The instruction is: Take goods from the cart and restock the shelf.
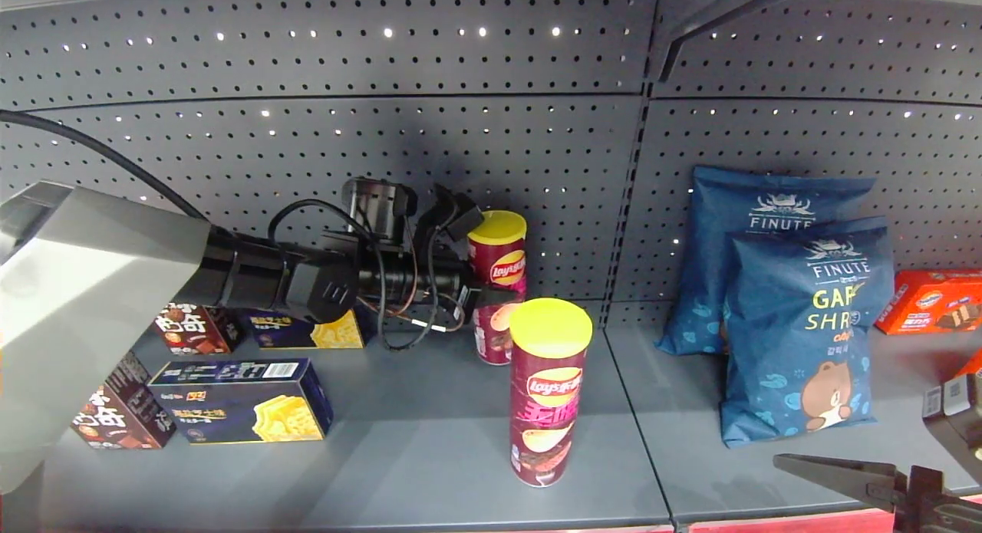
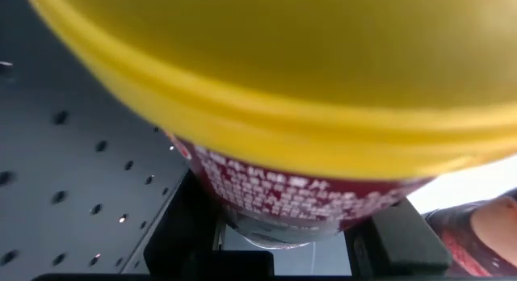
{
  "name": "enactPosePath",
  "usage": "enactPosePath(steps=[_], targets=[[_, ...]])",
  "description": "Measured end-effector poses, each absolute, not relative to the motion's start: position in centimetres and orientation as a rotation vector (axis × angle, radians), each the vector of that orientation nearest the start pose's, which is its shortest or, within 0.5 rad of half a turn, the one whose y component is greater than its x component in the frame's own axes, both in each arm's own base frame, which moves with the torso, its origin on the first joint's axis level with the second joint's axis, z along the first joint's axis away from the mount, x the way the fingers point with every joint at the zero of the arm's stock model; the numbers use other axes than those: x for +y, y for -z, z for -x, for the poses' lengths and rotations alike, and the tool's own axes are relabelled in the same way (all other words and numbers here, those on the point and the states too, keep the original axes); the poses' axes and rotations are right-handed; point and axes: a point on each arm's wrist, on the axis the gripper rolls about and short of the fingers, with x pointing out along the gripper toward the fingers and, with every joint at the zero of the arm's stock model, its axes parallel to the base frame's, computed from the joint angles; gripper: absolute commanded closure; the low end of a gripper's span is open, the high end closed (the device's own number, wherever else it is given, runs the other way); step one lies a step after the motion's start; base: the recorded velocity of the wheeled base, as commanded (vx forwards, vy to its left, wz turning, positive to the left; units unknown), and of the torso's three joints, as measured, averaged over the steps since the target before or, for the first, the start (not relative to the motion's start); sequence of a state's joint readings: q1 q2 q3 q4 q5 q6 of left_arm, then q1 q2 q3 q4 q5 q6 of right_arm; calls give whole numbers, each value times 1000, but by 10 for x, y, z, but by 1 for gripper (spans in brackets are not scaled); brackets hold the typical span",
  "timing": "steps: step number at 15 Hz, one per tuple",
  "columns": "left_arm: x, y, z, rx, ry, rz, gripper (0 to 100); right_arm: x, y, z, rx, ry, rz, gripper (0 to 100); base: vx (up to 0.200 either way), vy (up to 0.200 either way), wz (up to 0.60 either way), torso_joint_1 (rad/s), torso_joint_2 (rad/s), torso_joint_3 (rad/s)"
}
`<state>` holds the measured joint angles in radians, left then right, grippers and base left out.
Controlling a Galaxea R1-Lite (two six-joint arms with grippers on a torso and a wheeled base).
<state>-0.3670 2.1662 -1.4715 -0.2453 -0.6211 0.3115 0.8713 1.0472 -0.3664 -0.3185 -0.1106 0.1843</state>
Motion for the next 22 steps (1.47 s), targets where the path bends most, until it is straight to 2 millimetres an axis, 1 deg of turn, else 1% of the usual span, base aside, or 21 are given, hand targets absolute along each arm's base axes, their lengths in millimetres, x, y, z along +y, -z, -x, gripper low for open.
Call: enactPosePath(steps=[7,8,11,14,17,19,22], targets=[[-180,-135,-410,333,1053,-222,100,97,-173,-85,393,-715,-1,0,0,0,0,0,0,0],[-181,-134,-410,331,1054,-222,0,97,-173,-85,393,-715,-1,0,0,0,0,0,0,0],[-182,-130,-409,342,1058,-225,0,97,-171,-85,399,-715,3,0,0,0,0,0,0,0],[-172,-136,-401,343,1049,-245,0,98,-166,-85,428,-731,13,0,0,0,0,0,0,0],[-157,-142,-383,365,1030,-243,0,96,-152,-83,480,-735,39,0,0,0,0,0,0,0],[-142,-149,-365,380,1011,-238,0,94,-143,-81,515,-728,58,0,0,0,0,0,0,0],[-123,-163,-338,381,983,-233,0,96,-139,-84,535,-697,79,0,0,0,0,0,0,0]])
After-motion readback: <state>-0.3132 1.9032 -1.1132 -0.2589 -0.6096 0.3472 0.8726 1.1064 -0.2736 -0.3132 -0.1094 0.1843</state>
